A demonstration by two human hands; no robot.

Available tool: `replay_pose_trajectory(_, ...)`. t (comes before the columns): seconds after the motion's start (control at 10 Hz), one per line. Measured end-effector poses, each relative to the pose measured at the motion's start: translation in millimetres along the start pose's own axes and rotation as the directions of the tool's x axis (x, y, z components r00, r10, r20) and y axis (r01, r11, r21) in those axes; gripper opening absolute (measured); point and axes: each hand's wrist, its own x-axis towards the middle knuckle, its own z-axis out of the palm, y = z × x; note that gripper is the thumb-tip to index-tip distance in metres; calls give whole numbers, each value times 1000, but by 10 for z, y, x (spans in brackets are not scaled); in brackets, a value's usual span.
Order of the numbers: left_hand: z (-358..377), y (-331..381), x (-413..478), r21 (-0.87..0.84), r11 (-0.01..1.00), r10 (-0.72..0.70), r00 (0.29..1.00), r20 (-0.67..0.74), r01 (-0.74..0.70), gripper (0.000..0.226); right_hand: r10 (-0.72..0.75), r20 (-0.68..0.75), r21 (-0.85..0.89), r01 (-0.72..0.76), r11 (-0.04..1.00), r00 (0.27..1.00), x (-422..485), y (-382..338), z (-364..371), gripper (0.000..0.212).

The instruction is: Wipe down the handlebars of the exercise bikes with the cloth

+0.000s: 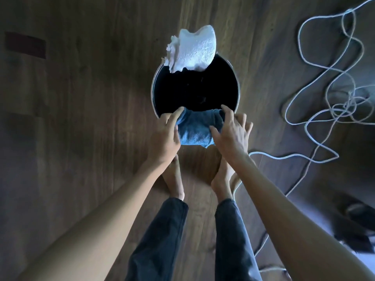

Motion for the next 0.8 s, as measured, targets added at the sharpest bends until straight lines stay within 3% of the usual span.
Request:
replay_pose_trajectory(0.1, -5, -44, -69, 188, 981, 40, 999, 12, -42, 53, -150, -70, -83, 144, 986, 986, -42, 46, 21, 67)
replay_pose_trajectory(0.2, 11, -167, -83, 394, 897, 159, 978, 133, -199, 36, -434, -59, -196, 416, 888, 899, -24, 144, 34, 50)
replay_pose_trajectory(0.3, 6, -280, -73, 401, 862, 222, 943, 249, -309, 40, -547, 69, -280, 543, 792, 834, 60, 266, 52, 43)
replay_pose_trajectory(0.4, -12, -331, -49, 396, 842, 255, 916, 310, -368, 43, -530, 158, -315, 551, 773, 833, 68, 258, 53, 49)
replay_pose_trajectory(0.5, -54, -290, -27, 354, 875, 218, 922, 321, -330, 46, -487, 197, -302, 525, 796, 851, 22, 173, -9, 54)
replay_pose_trajectory(0.6, -180, -147, -75, 278, 938, 155, 968, 199, -208, 44, -477, 85, -223, 483, 847, 875, -100, 45, -148, 51)
replay_pose_trajectory(0.7, -468, 153, -35, 71, 993, 97, 994, -45, -93, 30, -395, -73, -43, 393, 919, 916, -272, -252, -531, 37)
replay_pose_trajectory(0.8, -937, 575, -260, -337, 940, -142, 963, -230, 58, 23, -369, -237, 218, 419, 881, 899, -779, -695, -1072, 19)
